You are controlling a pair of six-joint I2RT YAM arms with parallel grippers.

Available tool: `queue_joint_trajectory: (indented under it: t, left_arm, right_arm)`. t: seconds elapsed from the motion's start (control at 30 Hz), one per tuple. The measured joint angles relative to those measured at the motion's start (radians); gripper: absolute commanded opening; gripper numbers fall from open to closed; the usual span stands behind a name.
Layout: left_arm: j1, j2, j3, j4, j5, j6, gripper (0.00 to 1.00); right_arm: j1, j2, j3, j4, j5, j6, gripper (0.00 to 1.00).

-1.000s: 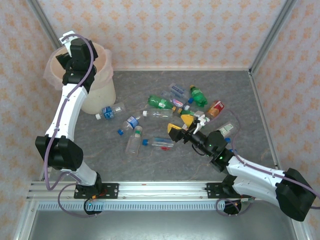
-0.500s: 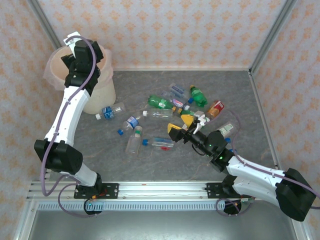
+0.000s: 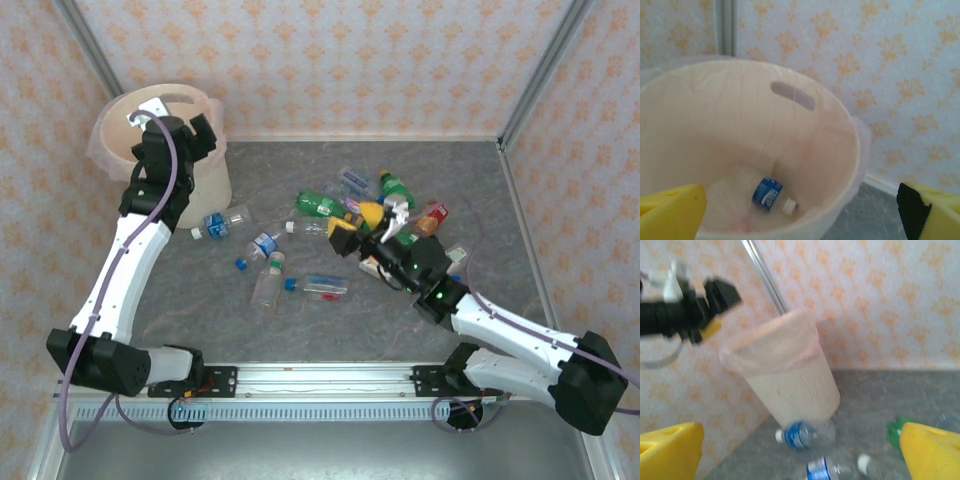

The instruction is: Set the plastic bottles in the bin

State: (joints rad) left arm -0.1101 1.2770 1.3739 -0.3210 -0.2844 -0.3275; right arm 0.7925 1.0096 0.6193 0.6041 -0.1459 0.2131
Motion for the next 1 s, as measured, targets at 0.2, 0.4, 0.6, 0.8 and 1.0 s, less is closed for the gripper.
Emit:
queue_joint_trajectory:
  t: [0.2,0.4,0.6,0.8,1.0]
  left_arm:
    - [-0.014,-0.136,-0.188,-0.003,0.113,-0.047,0.94]
    - [-0.047,-0.262,-0.360,-0.004,0.208,-0.084,0.90]
    - [-0.081,-0.360,-0.561,-0.003,0.295,-0.129,0.84]
    - [-0.171,-0.399,-0.682,-0.005,0.352,-0.174,0.83]
    - [-0.307,-0.405,-0.771,-0.010,0.349,-0.211,0.83]
  right_arm:
    - [0.003,0.128,0.276,-0.130,0.021,-0.037,1.00]
    - [0.003,0.264,0.478,-0.262,0.014,-0.064,1.00]
    - [-0.002,0.326,0.587,-0.395,-0.039,-0.088,1.00]
    - [-0.038,0.326,0.590,-0.442,-0.084,-0.087,1.00]
    - [-0.079,0.325,0.587,-0.454,-0.109,-0.079,1.00]
